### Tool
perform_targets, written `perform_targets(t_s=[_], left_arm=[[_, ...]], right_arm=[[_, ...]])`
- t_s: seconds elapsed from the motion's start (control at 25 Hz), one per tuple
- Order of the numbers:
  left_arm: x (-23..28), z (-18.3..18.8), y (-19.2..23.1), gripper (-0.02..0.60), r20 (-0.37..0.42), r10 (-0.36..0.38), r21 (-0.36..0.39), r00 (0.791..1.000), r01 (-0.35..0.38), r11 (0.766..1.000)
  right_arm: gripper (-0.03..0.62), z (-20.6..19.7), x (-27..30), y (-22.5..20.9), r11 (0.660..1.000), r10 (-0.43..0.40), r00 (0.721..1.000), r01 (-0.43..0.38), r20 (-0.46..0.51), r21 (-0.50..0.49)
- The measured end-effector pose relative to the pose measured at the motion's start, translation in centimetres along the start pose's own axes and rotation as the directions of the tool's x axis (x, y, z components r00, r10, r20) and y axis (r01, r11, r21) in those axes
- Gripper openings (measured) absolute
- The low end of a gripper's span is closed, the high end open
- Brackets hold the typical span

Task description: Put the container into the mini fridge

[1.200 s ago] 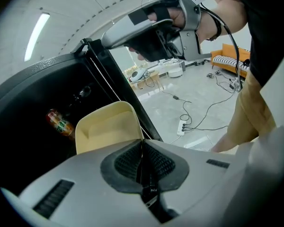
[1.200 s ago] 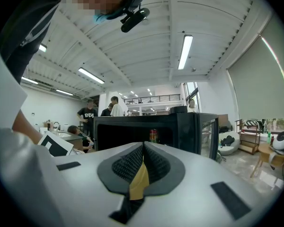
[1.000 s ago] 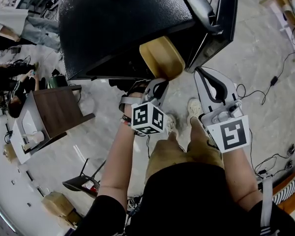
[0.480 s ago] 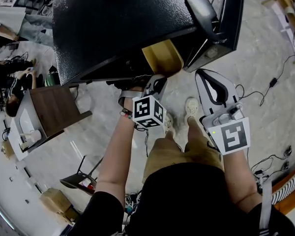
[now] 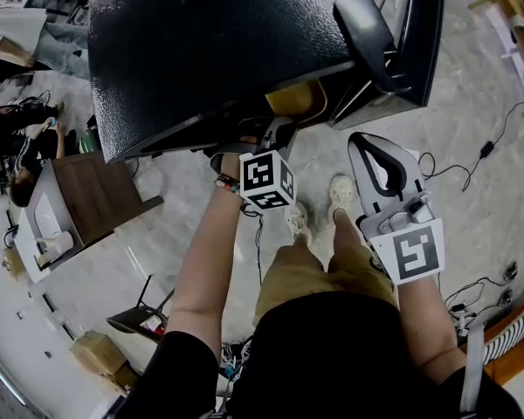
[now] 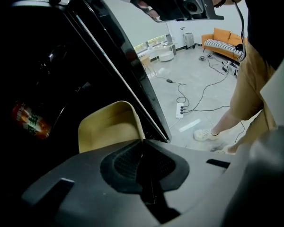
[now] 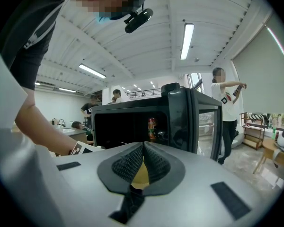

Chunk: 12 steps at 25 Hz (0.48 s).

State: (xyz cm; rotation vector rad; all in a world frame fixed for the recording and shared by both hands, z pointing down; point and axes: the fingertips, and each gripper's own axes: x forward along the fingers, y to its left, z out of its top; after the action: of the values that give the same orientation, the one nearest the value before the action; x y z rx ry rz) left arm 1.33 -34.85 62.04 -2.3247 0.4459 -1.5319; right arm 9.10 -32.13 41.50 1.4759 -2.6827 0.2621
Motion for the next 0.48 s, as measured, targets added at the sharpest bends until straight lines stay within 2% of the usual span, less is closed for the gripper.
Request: perform_targets(t_s=[0.48], left_arm=[[3.6,-2.1,1.3,0.029,-0.046,-0.014,0.037,0.999,0.015,0.999]], right_arm=[[0.035,-0.9,1.1,-0.3,1.0,0.018,0.999,-0.018,-0.042,-0.009]])
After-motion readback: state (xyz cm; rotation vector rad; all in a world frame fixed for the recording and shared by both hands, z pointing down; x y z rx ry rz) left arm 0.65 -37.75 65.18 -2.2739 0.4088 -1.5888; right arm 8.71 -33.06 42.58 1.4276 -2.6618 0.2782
